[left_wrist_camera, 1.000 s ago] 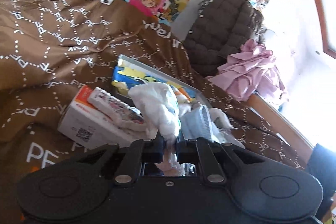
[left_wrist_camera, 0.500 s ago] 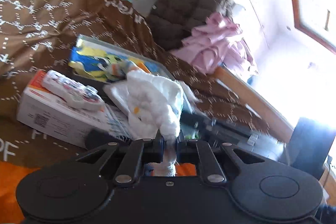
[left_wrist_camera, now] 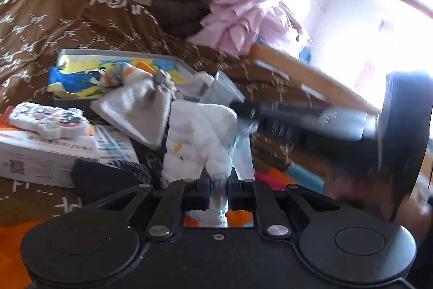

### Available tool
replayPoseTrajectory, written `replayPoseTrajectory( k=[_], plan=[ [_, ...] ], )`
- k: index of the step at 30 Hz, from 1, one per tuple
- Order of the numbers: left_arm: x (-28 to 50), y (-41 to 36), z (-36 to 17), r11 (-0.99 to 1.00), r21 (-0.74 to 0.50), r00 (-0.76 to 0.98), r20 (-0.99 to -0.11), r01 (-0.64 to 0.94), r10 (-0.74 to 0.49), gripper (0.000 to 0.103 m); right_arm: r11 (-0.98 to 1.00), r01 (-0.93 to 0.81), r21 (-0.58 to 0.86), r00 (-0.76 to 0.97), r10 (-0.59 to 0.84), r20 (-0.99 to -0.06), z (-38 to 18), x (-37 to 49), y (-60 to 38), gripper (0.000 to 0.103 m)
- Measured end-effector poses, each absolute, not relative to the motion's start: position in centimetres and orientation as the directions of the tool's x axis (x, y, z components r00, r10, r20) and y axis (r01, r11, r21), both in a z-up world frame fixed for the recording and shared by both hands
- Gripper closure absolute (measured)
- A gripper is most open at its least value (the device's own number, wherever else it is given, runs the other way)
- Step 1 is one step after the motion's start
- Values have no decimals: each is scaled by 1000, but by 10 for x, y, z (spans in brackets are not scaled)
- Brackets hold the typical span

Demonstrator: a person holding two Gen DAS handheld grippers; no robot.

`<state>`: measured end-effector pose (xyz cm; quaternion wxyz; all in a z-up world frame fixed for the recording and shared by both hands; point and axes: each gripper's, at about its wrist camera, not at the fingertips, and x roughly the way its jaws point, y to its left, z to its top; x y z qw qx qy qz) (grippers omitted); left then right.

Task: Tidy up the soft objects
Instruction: 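Lift the white towel toward the tray with left tool while right tool carries the mask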

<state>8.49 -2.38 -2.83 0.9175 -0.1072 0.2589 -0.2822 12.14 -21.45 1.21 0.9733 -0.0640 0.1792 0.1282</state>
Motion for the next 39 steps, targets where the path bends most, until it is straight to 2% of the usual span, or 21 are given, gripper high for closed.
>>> replayPoseTrajectory(
  k=[6,12,26,30,33,39],
  plan=[
    [83,-46,-38,793,-370,658,-445,483,-608,91,970,-242,-17,908,221,-355,21,120,-243,101],
    [91,-50,-47,766,-459,614,-464,451,-639,90,973,-231,8,907,219,-359,25,124,-252,101],
    [98,-49,-46,696,-620,597,-419,362,-684,87,978,-191,88,935,208,-286,41,116,-286,101],
    [94,-57,-40,738,-571,609,-456,359,-649,87,974,-202,104,937,223,-270,45,113,-289,101],
    [89,-62,-37,785,-521,652,-474,335,-592,93,972,-207,115,938,230,-261,48,111,-291,101],
    [85,-59,-9,847,-428,740,-448,315,-501,94,961,-236,147,935,266,-236,50,109,-294,101]
  ],
)
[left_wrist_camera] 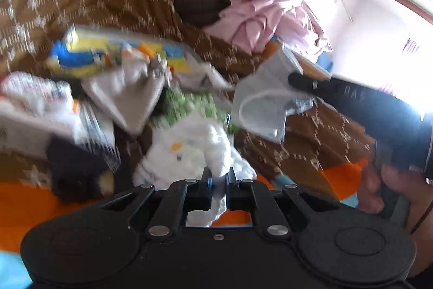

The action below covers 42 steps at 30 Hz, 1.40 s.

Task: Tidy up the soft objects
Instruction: 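Lift the white towel toward the tray with left tool while right tool carries the mask, then lower the towel into the tray and open left tool while right tool releases the mask there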

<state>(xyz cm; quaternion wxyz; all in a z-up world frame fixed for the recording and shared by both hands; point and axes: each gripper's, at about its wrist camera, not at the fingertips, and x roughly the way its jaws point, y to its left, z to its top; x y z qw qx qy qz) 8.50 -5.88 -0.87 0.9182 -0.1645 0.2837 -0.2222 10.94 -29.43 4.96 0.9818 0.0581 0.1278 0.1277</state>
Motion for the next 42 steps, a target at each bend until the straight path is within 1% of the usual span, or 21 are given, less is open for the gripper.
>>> replayPoseTrajectory(
  k=[4,9,13,16,19,24,29,31,34,36,42],
  plan=[
    [97,-55,25,884,-351,786,-429,309,-445,95,953,-259,158,934,288,-211,52,107,-293,101],
    [122,-48,69,897,-309,815,-396,315,-423,95,942,-281,184,935,312,-169,55,109,-293,101],
    [137,-51,96,911,-258,836,-375,323,-402,95,942,-286,179,937,313,-153,55,115,-292,101],
    [146,-55,109,920,-229,847,-366,319,-385,95,945,-296,136,939,314,-140,61,127,-285,101],
    [156,-60,117,927,-202,859,-355,315,-369,95,937,-338,84,931,346,-115,73,143,-275,101],
    [182,-61,123,931,-189,870,-337,311,-359,95,931,-365,22,928,365,-78,82,171,-268,101],
    [217,-60,121,937,-181,886,-314,297,-342,95,930,-364,43,930,366,-43,75,206,-277,101],
    [232,-59,119,941,-182,894,-305,284,-329,95,933,-354,64,933,357,-40,67,220,-282,101],
    [252,-56,116,945,-193,907,-284,264,-311,95,928,-340,151,936,349,-40,52,239,-294,101],
    [263,-54,114,947,-200,916,-267,252,-300,95,928,-329,174,938,342,-52,42,252,-297,101],
    [297,-60,96,949,-215,921,-267,232,-286,94,911,-318,261,933,350,-85,15,284,-311,101]
  ],
)
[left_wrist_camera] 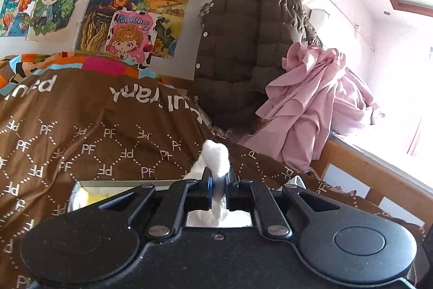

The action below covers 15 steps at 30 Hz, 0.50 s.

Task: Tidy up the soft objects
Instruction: 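Lower the towel into the tray and open left tool while right tool releases the mask there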

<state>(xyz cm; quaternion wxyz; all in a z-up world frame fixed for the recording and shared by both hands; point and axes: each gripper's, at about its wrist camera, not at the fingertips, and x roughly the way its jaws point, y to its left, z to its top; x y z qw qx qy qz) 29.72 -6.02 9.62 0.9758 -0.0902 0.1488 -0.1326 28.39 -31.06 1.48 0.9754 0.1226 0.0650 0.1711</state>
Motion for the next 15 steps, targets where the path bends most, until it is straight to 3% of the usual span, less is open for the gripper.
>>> replayPoseTrajectory(
  k=[15],
  plan=[
    [338,-76,29,943,-265,875,-385,200,-294,94,880,-276,386,903,375,-208,-18,325,-329,100]
  ],
)
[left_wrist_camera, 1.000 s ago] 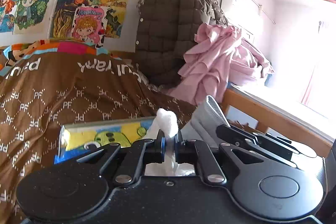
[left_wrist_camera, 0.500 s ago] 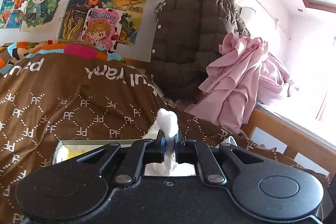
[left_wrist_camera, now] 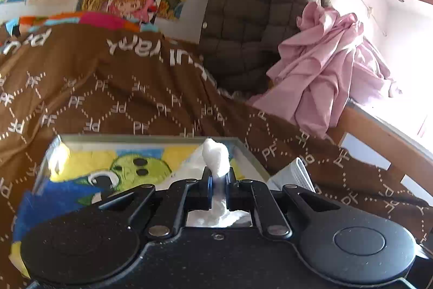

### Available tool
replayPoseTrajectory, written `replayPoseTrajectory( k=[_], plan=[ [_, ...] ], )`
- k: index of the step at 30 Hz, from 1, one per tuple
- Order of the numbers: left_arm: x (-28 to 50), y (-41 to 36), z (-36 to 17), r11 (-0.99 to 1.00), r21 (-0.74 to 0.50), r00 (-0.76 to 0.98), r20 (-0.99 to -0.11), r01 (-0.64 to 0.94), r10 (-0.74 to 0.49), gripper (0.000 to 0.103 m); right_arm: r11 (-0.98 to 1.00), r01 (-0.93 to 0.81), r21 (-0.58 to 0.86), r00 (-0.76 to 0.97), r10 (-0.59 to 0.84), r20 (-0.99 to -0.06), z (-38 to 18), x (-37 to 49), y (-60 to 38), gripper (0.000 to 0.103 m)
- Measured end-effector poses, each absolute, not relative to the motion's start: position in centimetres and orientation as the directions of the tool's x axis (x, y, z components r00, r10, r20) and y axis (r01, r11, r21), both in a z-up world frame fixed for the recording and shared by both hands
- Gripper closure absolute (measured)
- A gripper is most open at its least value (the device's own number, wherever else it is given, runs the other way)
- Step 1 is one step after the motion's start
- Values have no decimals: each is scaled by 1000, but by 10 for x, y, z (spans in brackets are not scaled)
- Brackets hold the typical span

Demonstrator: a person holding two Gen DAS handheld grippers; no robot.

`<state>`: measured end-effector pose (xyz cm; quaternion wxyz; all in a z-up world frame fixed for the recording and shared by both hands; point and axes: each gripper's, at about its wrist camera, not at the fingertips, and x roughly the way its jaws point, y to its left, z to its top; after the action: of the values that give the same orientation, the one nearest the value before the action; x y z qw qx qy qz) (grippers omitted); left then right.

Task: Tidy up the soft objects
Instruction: 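Lower the towel into the tray and open left tool while right tool releases the mask there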

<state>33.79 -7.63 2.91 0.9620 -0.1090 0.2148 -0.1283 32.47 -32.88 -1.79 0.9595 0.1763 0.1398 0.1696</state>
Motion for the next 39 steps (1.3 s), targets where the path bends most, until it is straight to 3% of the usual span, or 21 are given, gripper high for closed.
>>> replayPoseTrajectory(
  k=[7,14,19,21,29,39],
  plan=[
    [347,-78,7,939,-279,838,-447,202,-314,94,901,-252,352,898,353,-263,-26,330,-321,93],
    [347,-75,-3,934,-291,832,-450,207,-325,92,910,-250,331,894,348,-283,-25,330,-318,88],
    [344,-71,1,928,-317,840,-434,196,-326,87,923,-243,299,895,332,-297,-21,328,-314,65],
    [342,-70,2,924,-333,844,-426,189,-327,83,929,-242,278,898,324,-299,-19,326,-312,56],
    [327,-68,15,925,-345,867,-399,159,-298,46,941,-249,228,900,312,-303,-10,317,-320,22],
    [289,-57,45,943,-313,908,-352,117,-229,26,952,-246,184,915,291,-281,28,282,-318,8]
  ],
)
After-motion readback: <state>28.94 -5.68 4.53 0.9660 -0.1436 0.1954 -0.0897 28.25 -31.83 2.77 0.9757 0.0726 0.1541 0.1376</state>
